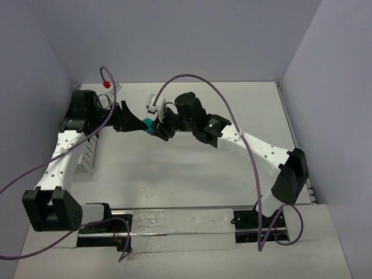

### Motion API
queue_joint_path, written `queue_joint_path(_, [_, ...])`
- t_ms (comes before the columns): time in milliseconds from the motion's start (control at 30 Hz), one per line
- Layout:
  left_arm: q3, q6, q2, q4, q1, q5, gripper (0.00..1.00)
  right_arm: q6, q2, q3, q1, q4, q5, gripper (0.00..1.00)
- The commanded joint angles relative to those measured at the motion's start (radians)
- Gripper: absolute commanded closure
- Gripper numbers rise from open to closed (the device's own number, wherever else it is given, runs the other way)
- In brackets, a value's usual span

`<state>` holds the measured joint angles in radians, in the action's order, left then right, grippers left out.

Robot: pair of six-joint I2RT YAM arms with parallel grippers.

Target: Sort the legos into containers by color

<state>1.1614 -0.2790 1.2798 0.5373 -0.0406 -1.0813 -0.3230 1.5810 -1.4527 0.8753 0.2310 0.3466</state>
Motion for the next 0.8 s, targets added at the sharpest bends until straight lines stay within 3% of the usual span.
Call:
queue_joint_path(0, [0.01,-0.032,0.007,-0.079,-0.008,-0.026,0.1,-0.024,0.011,-0.069,0.027,-0.062,-0.04,1.0])
queue_joint_path(100, [0.004,-0.052,0.009,-0.109,-0.01,-0.047,0.18,-0.036,0.014,-0.071,0.036,-0.068,-0.055,1.0])
queue_joint_path(333, [-0.032,-0.159,0.009,-0.21,-0.01,-0.119,0.62,-0.072,0.024,-0.071,0.068,-0.076,-0.115,1.0])
queue_joint_path(367, [-0.034,-0.162,0.007,-0.213,-0.01,-0.126,0.63,-0.071,0.025,-0.071,0.071,-0.081,-0.126,1.0])
queue_joint_path(400, [-0.034,-0.163,0.009,-0.211,-0.01,-0.13,0.78,-0.065,0.025,-0.068,0.071,-0.085,-0.135,1.0])
queue_joint_path(433, [-0.024,-0.147,0.009,-0.185,-0.01,-0.129,0.93,-0.054,0.027,-0.07,0.071,-0.085,-0.145,0.87])
queue_joint_path(467, [-0.014,-0.126,0.007,-0.156,-0.008,-0.127,0.99,-0.046,0.028,-0.072,0.071,-0.085,-0.154,0.73])
queue_joint_path(500, [-0.011,-0.101,0.004,-0.146,-0.005,-0.121,1.0,-0.044,0.028,-0.072,0.071,-0.086,-0.164,0.69])
queue_joint_path(567, [0.038,0.026,-0.013,-0.002,0.026,-0.073,1.0,-0.024,0.021,-0.055,0.068,-0.103,-0.197,0.22])
queue_joint_path(633, [0.089,0.131,-0.022,0.125,0.077,-0.013,1.0,0.001,0.007,-0.034,0.056,-0.109,-0.201,0.0])
queue_joint_path(767, [0.22,0.398,0.0,0.386,0.157,0.306,1.0,0.052,-0.018,0.012,0.003,-0.087,-0.166,0.0])
